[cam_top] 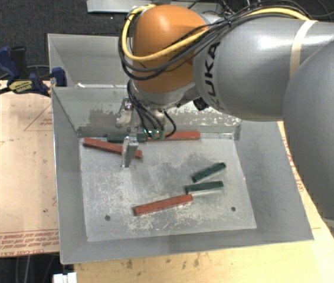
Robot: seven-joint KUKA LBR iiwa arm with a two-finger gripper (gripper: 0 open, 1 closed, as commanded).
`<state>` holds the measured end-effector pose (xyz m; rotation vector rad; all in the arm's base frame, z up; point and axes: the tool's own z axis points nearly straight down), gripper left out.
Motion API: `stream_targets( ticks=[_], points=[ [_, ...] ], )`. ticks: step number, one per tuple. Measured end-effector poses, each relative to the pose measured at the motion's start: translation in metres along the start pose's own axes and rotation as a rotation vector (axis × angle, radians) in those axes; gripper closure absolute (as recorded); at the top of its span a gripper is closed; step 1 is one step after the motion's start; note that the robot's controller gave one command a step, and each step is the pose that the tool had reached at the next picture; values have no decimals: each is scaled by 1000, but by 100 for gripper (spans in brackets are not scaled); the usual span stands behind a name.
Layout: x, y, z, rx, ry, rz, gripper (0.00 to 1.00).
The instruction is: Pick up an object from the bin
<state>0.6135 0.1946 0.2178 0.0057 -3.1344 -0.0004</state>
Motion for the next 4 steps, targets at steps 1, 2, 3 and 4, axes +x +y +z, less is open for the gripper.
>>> stream_targets(
  ticks=[1,2,3,4],
  points=[
    [-2,-1,-5,-1,-8,3,0],
    [-14,-15,51,-3,-13,81,0],
    [-17,-53,60,0,-4,94,0],
    [-21,-39,71,-2,-9,296,0]
  ],
)
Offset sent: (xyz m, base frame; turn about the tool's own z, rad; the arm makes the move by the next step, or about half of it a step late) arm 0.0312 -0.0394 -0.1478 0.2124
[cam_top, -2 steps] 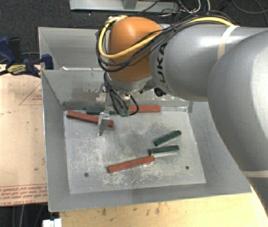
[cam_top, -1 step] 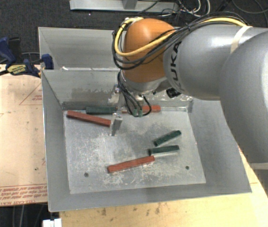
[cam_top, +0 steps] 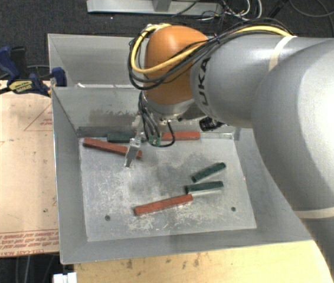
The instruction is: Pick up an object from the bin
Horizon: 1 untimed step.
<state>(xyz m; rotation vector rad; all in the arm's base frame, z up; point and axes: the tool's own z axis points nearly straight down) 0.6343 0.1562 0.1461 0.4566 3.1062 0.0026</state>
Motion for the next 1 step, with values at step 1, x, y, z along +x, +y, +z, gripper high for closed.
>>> stream_targets(
  ticks=[1],
  points=[
    [-1,1,66,-6,-8,-11,0]
  ],
)
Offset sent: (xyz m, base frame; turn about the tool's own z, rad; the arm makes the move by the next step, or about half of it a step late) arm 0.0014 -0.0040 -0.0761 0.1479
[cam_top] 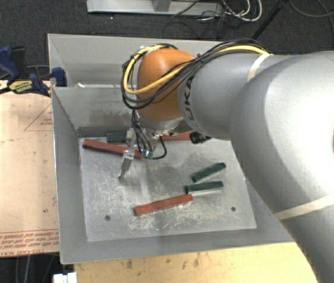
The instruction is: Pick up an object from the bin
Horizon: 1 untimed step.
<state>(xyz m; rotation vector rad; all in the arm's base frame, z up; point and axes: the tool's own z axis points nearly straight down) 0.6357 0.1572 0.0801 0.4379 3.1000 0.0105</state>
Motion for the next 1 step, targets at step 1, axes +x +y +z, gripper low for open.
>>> stream_targets(
  ticks=[1],
  points=[
    [1,-2,-6,4,5,2,100]
  ],
)
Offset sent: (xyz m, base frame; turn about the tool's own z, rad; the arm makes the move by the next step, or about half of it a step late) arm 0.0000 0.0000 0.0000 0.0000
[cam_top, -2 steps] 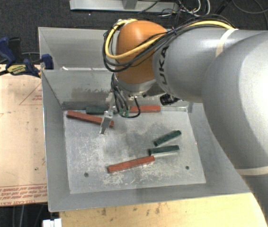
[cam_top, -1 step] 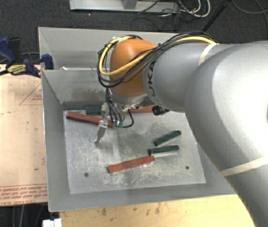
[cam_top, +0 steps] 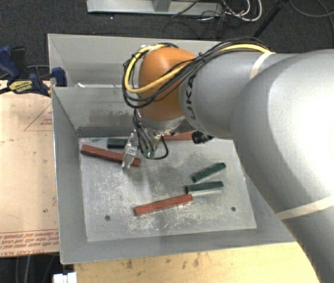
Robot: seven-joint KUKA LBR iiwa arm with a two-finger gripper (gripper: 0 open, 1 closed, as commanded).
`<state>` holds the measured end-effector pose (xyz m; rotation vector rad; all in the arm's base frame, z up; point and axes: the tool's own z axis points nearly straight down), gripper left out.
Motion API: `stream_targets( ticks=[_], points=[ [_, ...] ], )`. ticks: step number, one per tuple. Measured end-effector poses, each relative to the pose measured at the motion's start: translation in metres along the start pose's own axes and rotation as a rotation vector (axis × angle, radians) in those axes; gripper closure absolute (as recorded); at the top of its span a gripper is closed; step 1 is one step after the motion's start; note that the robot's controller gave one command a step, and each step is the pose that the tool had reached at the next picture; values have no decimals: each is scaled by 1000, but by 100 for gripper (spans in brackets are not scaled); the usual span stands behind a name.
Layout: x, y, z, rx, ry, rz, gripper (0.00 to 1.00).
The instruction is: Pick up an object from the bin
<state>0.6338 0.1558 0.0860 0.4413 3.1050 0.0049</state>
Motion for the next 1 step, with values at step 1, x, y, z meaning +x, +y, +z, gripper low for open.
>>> stream_targets(
  ticks=[1],
  points=[
    [0,0,0,0,0,0,100]
  ],
)
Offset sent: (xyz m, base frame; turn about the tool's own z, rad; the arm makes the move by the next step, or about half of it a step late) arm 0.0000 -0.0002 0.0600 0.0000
